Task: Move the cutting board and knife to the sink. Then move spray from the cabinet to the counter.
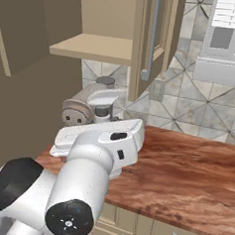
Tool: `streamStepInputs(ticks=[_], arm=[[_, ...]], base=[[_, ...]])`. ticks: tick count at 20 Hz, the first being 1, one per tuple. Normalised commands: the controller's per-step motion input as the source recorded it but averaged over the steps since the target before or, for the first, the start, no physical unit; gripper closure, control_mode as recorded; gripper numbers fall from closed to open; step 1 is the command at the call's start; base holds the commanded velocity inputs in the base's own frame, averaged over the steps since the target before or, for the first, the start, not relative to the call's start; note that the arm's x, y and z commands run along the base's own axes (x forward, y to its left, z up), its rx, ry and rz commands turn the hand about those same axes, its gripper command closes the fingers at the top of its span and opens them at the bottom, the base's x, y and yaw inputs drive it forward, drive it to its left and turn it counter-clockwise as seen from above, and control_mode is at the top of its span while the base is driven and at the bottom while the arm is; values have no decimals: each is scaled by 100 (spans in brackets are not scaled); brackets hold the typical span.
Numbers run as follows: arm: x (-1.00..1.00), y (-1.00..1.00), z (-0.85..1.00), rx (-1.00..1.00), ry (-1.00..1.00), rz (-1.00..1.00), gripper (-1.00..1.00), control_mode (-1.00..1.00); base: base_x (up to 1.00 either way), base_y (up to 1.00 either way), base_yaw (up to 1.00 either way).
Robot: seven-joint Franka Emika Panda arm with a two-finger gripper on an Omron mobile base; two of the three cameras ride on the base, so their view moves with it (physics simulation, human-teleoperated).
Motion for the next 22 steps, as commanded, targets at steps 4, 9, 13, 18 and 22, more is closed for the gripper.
streamStepInputs(ticks=[4, 9, 13, 18, 22], arm=[[0, -45, -48, 1, -1, 0, 100, -100], [0, -32, -38, 0, -4, 0, 100, -100], [0, -18, -34, 8, -15, 0, 100, -100], [17, -1, -42, 5, -7, 0, 100, -100], [23, 0, -40, 0, -8, 0, 100, -100]], base=[[0, 0, 0], [0, 0, 0], [0, 0, 0], [0, 0, 0], [0, 0, 0]])
